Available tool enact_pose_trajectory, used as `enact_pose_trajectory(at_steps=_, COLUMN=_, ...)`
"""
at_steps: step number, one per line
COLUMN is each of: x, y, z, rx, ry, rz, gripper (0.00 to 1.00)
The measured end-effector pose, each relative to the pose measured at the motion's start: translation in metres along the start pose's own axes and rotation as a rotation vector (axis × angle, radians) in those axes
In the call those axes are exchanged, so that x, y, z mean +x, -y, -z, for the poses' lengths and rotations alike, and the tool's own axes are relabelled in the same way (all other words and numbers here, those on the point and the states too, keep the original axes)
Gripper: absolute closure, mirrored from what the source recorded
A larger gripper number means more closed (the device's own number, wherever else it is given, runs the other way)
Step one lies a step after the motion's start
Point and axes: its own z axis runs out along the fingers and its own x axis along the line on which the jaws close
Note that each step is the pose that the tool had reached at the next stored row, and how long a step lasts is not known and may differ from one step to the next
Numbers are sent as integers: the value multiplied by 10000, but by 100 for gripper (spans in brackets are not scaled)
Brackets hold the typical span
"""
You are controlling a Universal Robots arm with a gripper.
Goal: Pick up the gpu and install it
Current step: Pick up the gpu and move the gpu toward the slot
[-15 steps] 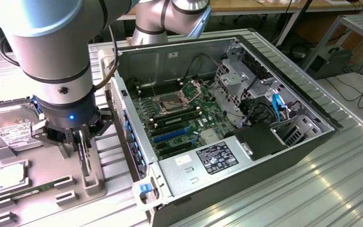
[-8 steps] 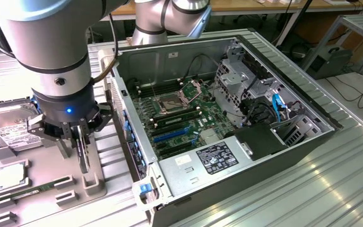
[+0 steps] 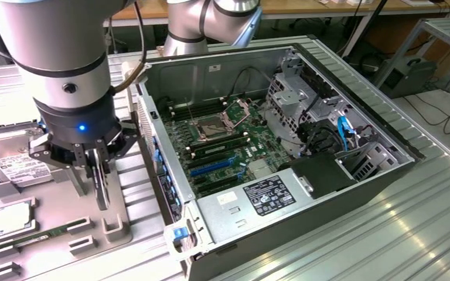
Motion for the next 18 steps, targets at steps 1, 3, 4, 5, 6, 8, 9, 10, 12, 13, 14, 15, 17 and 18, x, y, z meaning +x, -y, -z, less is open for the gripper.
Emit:
enact_pose_trajectory(at_steps=1, x=1, y=-1, z=15, rx=0, ry=0, rz=0, gripper=72)
enact_pose_trajectory(at_steps=3, x=2, y=-5, z=50, rx=-1, ry=0, rz=0, gripper=72)
enact_pose_trajectory(at_steps=4, x=3, y=-6, z=69, rx=-1, ry=0, rz=0, gripper=72)
enact_pose_trajectory(at_steps=5, x=4, y=-8, z=87, rx=-1, ry=0, rz=0, gripper=72)
enact_pose_trajectory(at_steps=6, x=5, y=-10, z=106, rx=-1, ry=0, rz=0, gripper=72)
enact_pose_trajectory(at_steps=8, x=7, y=-13, z=143, rx=-2, ry=1, rz=0, gripper=72)
enact_pose_trajectory(at_steps=9, x=7, y=-14, z=159, rx=-1, ry=0, rz=0, gripper=72)
enact_pose_trajectory(at_steps=10, x=8, y=-16, z=178, rx=-1, ry=0, rz=0, gripper=72)
enact_pose_trajectory(at_steps=12, x=10, y=-21, z=227, rx=-1, ry=0, rz=0, gripper=72)
enact_pose_trajectory(at_steps=13, x=11, y=-22, z=246, rx=-1, ry=0, rz=0, gripper=72)
enact_pose_trajectory(at_steps=14, x=13, y=-25, z=272, rx=-3, ry=1, rz=0, gripper=72)
enact_pose_trajectory(at_steps=15, x=13, y=-27, z=291, rx=-1, ry=0, rz=0, gripper=72)
enact_pose_trajectory(at_steps=17, x=16, y=-31, z=337, rx=-1, ry=0, rz=0, gripper=72)
enact_pose_trajectory(at_steps=18, x=17, y=-33, z=363, rx=-2, ry=1, rz=0, gripper=72)
